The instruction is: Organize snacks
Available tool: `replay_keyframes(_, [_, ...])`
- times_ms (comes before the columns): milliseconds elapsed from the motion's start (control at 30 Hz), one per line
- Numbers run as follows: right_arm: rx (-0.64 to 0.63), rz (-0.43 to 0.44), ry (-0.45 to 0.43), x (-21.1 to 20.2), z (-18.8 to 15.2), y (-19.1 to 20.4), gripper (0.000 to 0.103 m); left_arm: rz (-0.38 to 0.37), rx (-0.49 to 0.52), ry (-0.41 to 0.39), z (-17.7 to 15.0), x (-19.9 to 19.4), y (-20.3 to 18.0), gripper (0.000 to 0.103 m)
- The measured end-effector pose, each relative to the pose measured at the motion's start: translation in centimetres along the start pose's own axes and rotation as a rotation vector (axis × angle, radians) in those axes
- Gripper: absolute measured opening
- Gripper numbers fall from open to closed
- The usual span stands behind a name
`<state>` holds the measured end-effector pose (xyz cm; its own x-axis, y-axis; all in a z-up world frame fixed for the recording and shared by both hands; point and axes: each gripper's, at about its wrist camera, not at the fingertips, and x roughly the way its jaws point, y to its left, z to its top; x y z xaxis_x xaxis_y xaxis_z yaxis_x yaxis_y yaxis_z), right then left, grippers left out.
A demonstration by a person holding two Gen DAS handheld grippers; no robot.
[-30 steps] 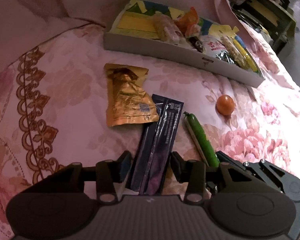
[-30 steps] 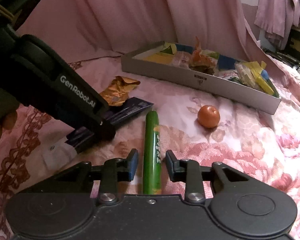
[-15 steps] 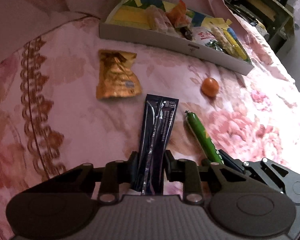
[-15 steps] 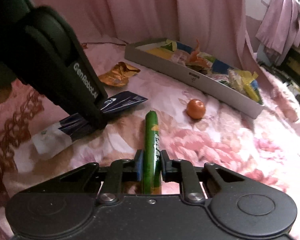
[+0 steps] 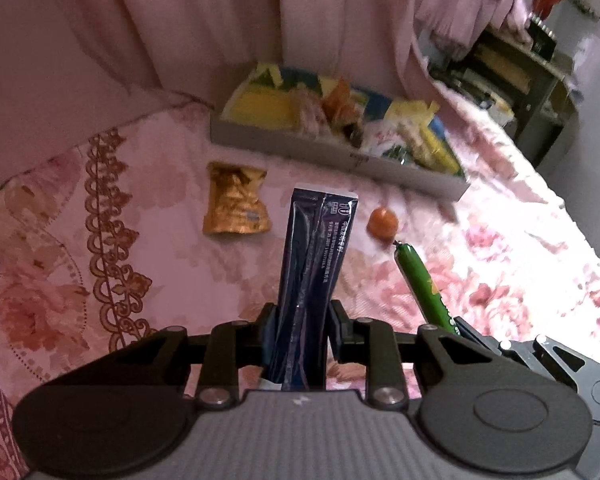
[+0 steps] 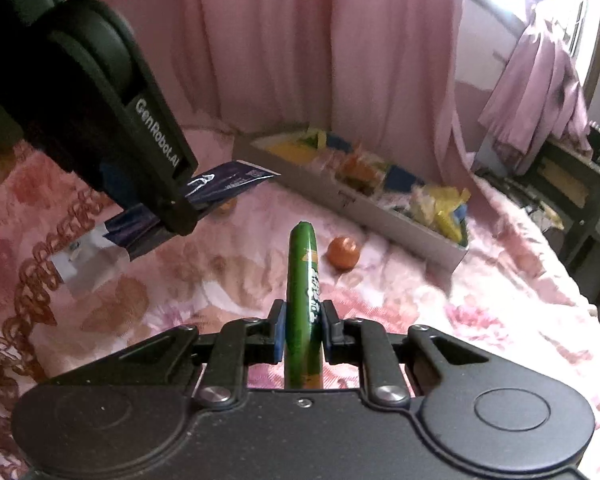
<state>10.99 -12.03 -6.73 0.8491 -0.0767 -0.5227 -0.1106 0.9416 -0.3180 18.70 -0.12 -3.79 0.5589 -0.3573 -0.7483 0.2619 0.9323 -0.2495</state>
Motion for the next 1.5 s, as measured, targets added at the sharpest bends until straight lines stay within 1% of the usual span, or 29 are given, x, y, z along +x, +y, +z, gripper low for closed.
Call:
replay_keyframes(167, [0.011, -0.005, -0.052, -1.5, 0.4, -0.9, 0.019, -0.012, -0.016, -0.078, -0.3, -2.1, -0.7, 0.029])
replay_keyframes(267, [0.020, -0.013, -0.079, -1.9, 1.0, -1.6, 0.019, -0.007, -0.018, -0.102, 0.2, -2.7, -1.1, 0.029])
replay_keyframes(467, [0.016, -0.035, -0.146, -2.1, 2.9, -3.4, 0.019, -0.008, 0.006, -0.149, 2.5, -3.2, -2.2, 0.029])
replay_keyframes(600, [-0.003, -0.064, -0.201, -1.7, 4.6, -5.5, 0.019, -0.039, 0.004, -0.167, 4.6, -3.2, -3.0, 0.029])
replay_keyframes(700, [-0.010, -0.085, -0.231, -0.9, 5.7, -7.2, 0.019, -0.039, 0.022, -0.187, 6.2, -2.8, -3.8, 0.029])
replay_keyframes(867, [-0.004, -0.104, -0.260, 2.1, 7.9, -9.7, 0.019, -0.043, 0.013, -0.223, 10.0, -1.4, -4.5, 0.029])
replay_keyframes(967, [-0.008, -0.102, -0.281, 4.3, 9.4, -10.6, 0.019, -0.023, 0.024, -0.250, 12.4, -0.3, -4.6, 0.029])
replay_keyframes(1067, [0.003, -0.098, -0.297, 6.7, 10.7, -11.2, 0.019, -0.009, 0.030, -0.268, 14.8, 1.3, -4.7, 0.029])
replay_keyframes(1200, [0.049, -0.092, -0.299, 10.0, 12.2, -12.0, 0.019, 0.002, 0.028, -0.275, 17.6, 4.2, -4.8, 0.029])
replay_keyframes(1333, [0.133, -0.084, -0.275, 13.7, 12.6, -13.5, 0.019, -0.006, 0.000, -0.267, 19.8, 8.0, -4.9, 0.029])
replay_keyframes(1500, [0.285, -0.061, -0.186, 18.8, 11.7, -15.7, 0.019, -0.017, -0.040, -0.232, 22.5, 13.4, -5.2, 0.029])
